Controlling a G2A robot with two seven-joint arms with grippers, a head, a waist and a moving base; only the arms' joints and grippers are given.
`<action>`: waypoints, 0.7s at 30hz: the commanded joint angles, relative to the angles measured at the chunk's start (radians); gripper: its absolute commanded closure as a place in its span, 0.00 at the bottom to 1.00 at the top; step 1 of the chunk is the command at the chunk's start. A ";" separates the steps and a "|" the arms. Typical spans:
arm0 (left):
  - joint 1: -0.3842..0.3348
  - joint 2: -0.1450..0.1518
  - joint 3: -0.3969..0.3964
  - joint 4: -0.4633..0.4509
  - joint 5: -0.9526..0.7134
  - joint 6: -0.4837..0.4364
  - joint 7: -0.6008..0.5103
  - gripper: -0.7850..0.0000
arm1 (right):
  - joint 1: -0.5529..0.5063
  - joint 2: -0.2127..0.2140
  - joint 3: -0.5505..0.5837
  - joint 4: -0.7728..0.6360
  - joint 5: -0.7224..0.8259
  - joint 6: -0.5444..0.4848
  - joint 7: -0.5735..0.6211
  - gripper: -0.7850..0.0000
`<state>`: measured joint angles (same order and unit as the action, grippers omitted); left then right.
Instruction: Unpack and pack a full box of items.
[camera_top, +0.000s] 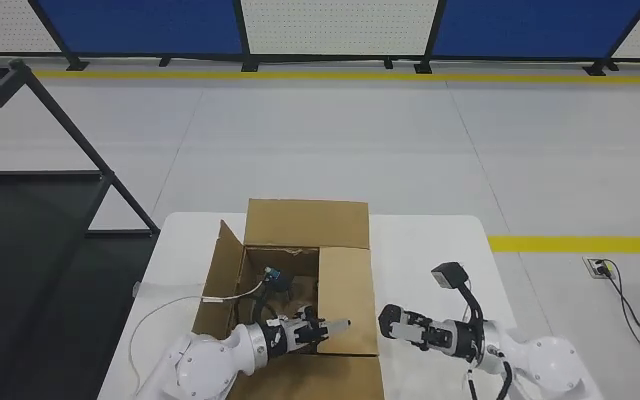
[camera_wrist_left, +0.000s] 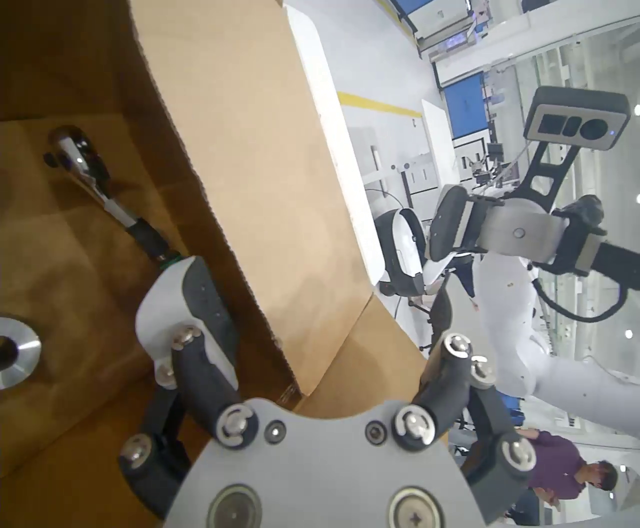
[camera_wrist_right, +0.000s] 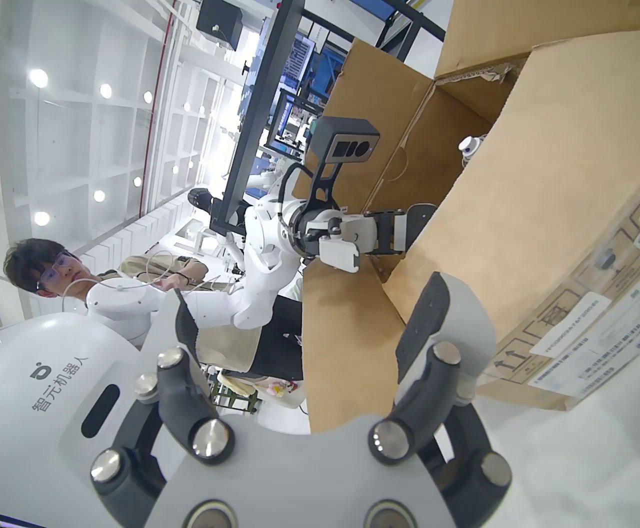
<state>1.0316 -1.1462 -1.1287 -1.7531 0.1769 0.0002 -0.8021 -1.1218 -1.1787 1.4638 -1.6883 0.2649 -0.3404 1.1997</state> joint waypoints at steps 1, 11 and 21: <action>-0.011 -0.003 0.005 0.011 -0.030 -0.005 -0.001 0.00 | -0.005 0.003 0.002 -0.001 0.007 -0.009 0.010 0.00; -0.010 -0.005 0.000 -0.052 -0.083 -0.026 0.014 0.00 | -0.038 0.019 0.018 -0.021 0.061 -0.055 0.049 0.00; -0.013 -0.011 0.008 -0.157 -0.076 -0.032 0.094 0.00 | -0.065 0.036 0.041 -0.045 0.098 -0.109 0.083 0.00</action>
<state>1.0258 -1.1553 -1.1298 -1.9040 0.0972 -0.0322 -0.7160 -1.1772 -1.1450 1.4957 -1.7271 0.3524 -0.4396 1.2780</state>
